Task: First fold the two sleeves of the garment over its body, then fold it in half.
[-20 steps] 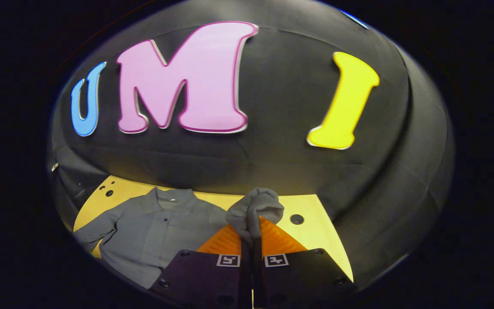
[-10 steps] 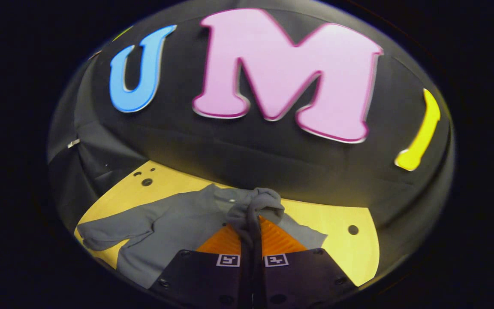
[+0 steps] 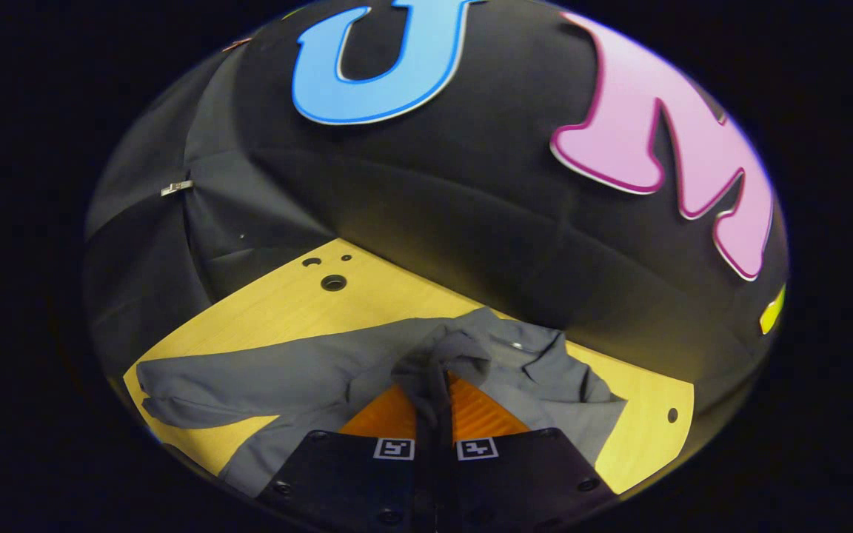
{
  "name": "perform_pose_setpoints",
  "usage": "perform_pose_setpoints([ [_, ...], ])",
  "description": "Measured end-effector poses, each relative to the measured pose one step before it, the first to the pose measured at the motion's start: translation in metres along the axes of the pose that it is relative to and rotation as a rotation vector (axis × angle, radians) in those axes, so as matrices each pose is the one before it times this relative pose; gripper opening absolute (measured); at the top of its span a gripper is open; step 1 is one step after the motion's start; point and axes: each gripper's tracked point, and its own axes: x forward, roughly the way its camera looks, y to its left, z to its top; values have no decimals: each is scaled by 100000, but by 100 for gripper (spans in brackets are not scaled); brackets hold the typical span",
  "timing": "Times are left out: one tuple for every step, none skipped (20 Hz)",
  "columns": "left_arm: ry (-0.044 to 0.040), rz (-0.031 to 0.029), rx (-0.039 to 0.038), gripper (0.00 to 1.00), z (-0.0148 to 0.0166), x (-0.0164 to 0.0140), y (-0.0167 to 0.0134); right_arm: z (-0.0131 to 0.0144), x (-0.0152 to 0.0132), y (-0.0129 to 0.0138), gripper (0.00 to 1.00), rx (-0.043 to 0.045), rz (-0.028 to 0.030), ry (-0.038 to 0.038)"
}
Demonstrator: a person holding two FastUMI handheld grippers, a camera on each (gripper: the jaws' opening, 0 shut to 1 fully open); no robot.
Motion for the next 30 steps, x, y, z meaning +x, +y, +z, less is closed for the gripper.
perform_pose_setpoints([
  [566,758,-289,99,-339,85,481,-33,637,1045,14,-126,1217,608],
  [554,826,-311,99,-114,85,483,-204,603,1058,6,7,1426,768],
  [608,864,-396,99,-302,85,391,-244,660,909,7,194,876,1278],
  [409,798,-618,99,-16,43,359,-224,587,892,7,584,804,1099],
  [312,654,-593,99,-91,123,326,-326,588,890,12,390,817,1133],
  [215,589,-485,99,24,112,361,-375,370,739,14,224,853,1200],
  [86,456,-281,99,-47,27,233,-410,408,1260,18,1204,3282,1233],
  [-349,62,179,99,62,89,154,-257,117,1140,19,1730,3161,374],
  [-285,231,717,99,-73,140,296,-106,-19,1127,43,2679,3049,-152],
  [-172,412,913,99,-35,241,374,-49,-134,500,66,1996,1319,-79],
  [37,270,633,99,-91,352,407,130,-386,308,89,1258,-69,-784],
  [-237,-247,119,99,183,272,273,276,-873,147,94,297,-126,-490],
  [-982,-428,-98,99,446,276,264,-287,-480,-192,89,381,-900,-499],
  [-968,-62,-68,99,350,508,361,37,-1199,-92,100,1199,-637,-1418],
  [-516,-163,-5,99,148,681,274,-33,-1100,-169,100,1183,-568,-1380],
  [-454,356,46,99,2,815,302,-282,-1276,-400,100,1196,-1110,-1523],
  [-479,601,-217,99,-218,958,410,-259,-1111,-605,100,694,-1397,-985],
  [503,832,-321,99,-372,919,341,-246,-1227,-807,93,810,-1370,-908],
  [189,1187,-354,99,-267,928,435,-327,-961,-591,100,1581,141,-83],
  [14,926,360,99,-85,886,299,-497,-912,-496,100,2108,-327,249],
  [-246,207,410,99,-290,972,98,-405,-879,-1034,100,1860,-1362,-164],
  [315,-86,861,99,-247,1059,128,-295,-1134,-1433,100,1374,-2103,-667],
  [1022,110,980,99,-453,1022,281,-193,-994,-1385,100,1304,-2290,-821],
  [1190,-797,252,99,-631,972,228,-388,-1092,-1130,100,1412,-2146,-492],
  [1267,-1754,-896,99,-594,1029,-78,-383,-1221,-1153,100,1358,-1682,-143],
  [754,-553,-1018,99,-710,927,120,-522,-1075,-1157,100,1442,-1235,-133],
  [1339,836,-191,99,-698,1043,370,-647,-1008,-1253,100,1640,-1534,517],
  [1372,1634,498,99,-596,855,577,-613,-935,-1353,100,1985,-2204,-329],
  [1360,1503,732,99,-717,779,496,-526,-999,-1358,100,1838,-2246,-310],
  [1634,1174,455,99,-557,663,397,-575,-881,-1239,99,1842,-2115,-75],
])
